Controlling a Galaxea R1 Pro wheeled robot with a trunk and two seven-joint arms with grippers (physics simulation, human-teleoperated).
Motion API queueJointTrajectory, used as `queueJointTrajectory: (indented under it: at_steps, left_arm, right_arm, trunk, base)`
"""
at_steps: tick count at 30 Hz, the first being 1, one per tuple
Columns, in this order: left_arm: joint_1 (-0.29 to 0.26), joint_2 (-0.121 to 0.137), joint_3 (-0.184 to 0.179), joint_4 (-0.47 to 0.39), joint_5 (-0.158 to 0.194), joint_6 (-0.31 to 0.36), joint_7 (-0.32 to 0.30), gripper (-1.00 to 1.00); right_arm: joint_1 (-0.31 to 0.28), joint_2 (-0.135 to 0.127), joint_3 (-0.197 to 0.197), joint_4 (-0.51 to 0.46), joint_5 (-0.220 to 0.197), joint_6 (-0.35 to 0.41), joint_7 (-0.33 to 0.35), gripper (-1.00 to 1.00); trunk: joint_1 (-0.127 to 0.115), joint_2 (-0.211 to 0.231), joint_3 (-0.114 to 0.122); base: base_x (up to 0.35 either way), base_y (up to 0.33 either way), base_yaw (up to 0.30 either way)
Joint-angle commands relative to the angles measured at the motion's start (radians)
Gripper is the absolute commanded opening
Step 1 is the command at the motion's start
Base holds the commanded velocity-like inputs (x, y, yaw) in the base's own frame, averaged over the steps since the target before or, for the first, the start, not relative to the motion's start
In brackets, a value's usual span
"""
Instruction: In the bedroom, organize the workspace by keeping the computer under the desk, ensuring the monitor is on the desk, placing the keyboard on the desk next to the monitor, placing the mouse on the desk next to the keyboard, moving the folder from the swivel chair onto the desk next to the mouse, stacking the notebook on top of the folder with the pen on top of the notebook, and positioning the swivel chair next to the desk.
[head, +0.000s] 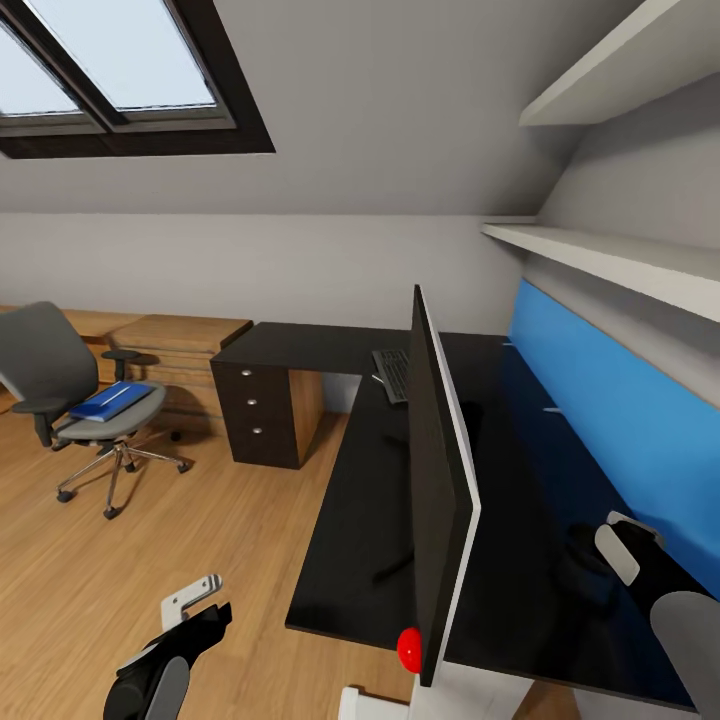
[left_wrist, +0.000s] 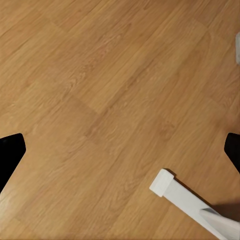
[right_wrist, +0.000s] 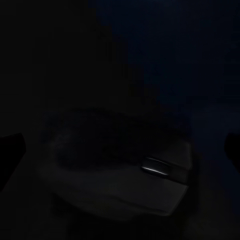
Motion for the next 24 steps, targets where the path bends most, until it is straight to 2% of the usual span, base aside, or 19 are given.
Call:
queueJointTrajectory:
  at_steps: [1, 24]
  left_arm:
    - [0.0, -0.001, 0.001, -0.001, 0.011, 0.003, 0.007, 1.0]
    - [-0.001, 0.0, 0.001, -0.001, 0.011, 0.004, 0.007, 1.0]
  right_arm:
    - [0.0, 0.0, 0.0, -0.002, -0.01, 0.003, -0.006, 1.0]
    - [0.0, 0.0, -0.001, -0.003, -0.01, 0.003, 0.008, 1.0]
  trunk:
    - [0.0, -0.001, -0.001]
    - [0.0, -0.001, -0.001]
  base:
    - [0.0, 0.0, 0.0]
    - [0.0, 0.0, 0.0]
